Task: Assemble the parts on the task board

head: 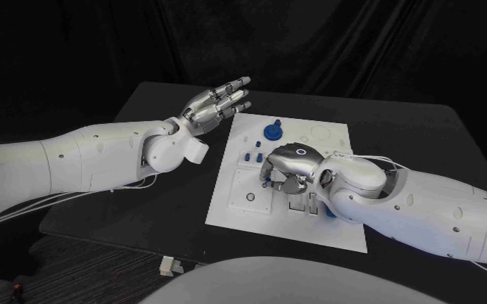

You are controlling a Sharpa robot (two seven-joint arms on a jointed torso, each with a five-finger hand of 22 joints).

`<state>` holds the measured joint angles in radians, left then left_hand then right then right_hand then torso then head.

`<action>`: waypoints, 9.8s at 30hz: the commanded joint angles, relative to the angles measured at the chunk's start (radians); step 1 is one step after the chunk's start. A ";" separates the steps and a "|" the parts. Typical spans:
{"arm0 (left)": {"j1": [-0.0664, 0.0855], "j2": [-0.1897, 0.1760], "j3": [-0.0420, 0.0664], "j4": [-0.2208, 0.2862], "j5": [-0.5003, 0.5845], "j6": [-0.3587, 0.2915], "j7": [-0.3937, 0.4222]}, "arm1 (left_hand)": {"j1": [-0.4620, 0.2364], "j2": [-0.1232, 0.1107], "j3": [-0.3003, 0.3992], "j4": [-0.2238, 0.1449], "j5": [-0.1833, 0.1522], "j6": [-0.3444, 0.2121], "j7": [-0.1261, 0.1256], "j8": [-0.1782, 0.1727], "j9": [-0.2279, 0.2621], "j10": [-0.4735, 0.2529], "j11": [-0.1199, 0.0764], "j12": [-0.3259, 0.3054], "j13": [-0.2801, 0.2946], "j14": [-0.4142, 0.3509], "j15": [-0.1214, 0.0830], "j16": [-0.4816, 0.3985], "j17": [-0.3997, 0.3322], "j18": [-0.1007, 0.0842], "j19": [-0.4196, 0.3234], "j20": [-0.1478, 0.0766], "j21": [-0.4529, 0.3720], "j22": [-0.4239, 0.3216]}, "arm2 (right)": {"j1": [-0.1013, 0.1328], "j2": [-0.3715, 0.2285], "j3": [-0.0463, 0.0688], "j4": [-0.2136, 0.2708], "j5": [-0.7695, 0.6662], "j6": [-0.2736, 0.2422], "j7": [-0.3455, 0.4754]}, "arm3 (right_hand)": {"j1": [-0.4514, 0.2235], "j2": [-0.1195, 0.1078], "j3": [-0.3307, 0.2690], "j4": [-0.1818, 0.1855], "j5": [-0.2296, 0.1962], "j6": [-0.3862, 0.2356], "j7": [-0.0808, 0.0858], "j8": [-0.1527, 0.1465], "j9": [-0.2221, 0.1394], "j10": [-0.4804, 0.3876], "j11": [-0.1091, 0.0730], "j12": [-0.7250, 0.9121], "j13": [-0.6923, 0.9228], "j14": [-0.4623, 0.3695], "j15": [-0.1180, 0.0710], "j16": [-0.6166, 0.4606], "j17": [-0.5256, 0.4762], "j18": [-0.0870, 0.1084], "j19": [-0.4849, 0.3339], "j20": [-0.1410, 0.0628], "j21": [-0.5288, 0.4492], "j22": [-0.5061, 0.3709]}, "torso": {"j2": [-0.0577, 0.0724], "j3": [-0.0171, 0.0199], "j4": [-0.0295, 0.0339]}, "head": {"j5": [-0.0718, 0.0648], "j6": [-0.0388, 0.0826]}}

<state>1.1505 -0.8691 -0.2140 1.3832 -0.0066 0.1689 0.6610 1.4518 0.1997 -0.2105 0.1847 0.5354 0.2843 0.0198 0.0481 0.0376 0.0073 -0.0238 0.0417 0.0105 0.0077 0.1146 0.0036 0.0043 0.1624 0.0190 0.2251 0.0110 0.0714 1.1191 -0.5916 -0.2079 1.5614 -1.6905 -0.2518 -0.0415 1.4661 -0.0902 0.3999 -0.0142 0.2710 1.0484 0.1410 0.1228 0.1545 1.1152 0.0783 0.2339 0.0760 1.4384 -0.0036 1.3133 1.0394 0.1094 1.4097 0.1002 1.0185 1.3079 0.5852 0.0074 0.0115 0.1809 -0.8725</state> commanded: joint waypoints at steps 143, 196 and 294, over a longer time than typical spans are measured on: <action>-0.031 0.010 0.001 -0.029 0.004 0.055 -0.049 | 0.012 0.037 0.027 -0.043 0.019 0.095 0.046 0.048 0.012 0.015 0.056 0.046 0.009 0.005 0.025 0.015 0.004 0.017 0.015 0.026 0.009 0.011 | 0.076 -0.203 0.001 -0.016 0.041 -0.116 0.039 | 0.099 -0.011 -0.069 0.128 -0.077 0.073 -0.024 0.053 -0.003 0.073 -0.022 -0.036 -0.012 0.013 -0.019 0.012 -0.005 -0.011 0.016 -0.018 0.027 0.134 | -0.001 0.0000 -0.0008 | 0.003 0.000; -0.036 0.022 0.001 -0.038 0.004 0.062 -0.058 | 0.015 0.045 0.036 -0.048 0.021 0.092 0.045 0.050 0.011 0.012 0.054 0.043 0.008 0.005 0.025 0.015 0.004 0.017 0.015 0.025 0.008 0.008 | -0.019 0.074 0.001 -0.002 -0.037 0.090 0.011 | 0.088 -0.028 -0.039 0.107 -0.078 0.011 -0.010 -0.004 -0.007 0.102 -0.015 -0.090 -0.011 0.040 -0.016 0.036 0.048 -0.024 0.042 -0.018 0.102 0.151 | -0.001 0.0000 -0.0007 | 0.000 0.000; -0.057 -0.001 0.001 -0.049 0.004 0.073 -0.080 | 0.012 0.057 0.047 -0.046 0.021 0.098 0.046 0.058 0.011 0.010 0.055 0.046 0.008 0.008 0.024 0.018 0.005 0.017 0.016 0.022 0.008 0.008 | 0.130 -0.380 0.000 0.199 0.183 0.353 -0.397 | -0.536 0.035 -0.246 0.298 -0.113 0.235 -0.144 0.177 0.168 0.456 -0.143 1.337 1.495 0.132 -0.119 0.257 0.530 -0.069 0.099 -0.109 0.382 0.210 | -0.007 -0.0061 -0.0026 | -0.124 0.000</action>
<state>1.0955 -0.8702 -0.2140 1.3320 -0.0060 0.2404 0.5640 1.4644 0.2439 -0.1690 0.1379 0.5509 0.3753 0.0679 0.1007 0.0476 0.0196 0.0270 0.0842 0.0179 0.0147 0.1359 0.0152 0.0074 0.1624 0.0333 0.2465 0.0147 0.0792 1.2518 -0.9730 -0.2084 1.7594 -1.5570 0.0046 -0.3385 0.9651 -0.0577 0.1341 0.2859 0.1772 1.2258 0.0177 0.2749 0.2713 1.4650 -0.0396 1.5500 1.3081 1.4641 -0.1031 1.5572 1.3081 0.0539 1.4652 0.0124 1.3827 1.3073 0.5758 0.0013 0.0091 0.0600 -0.8725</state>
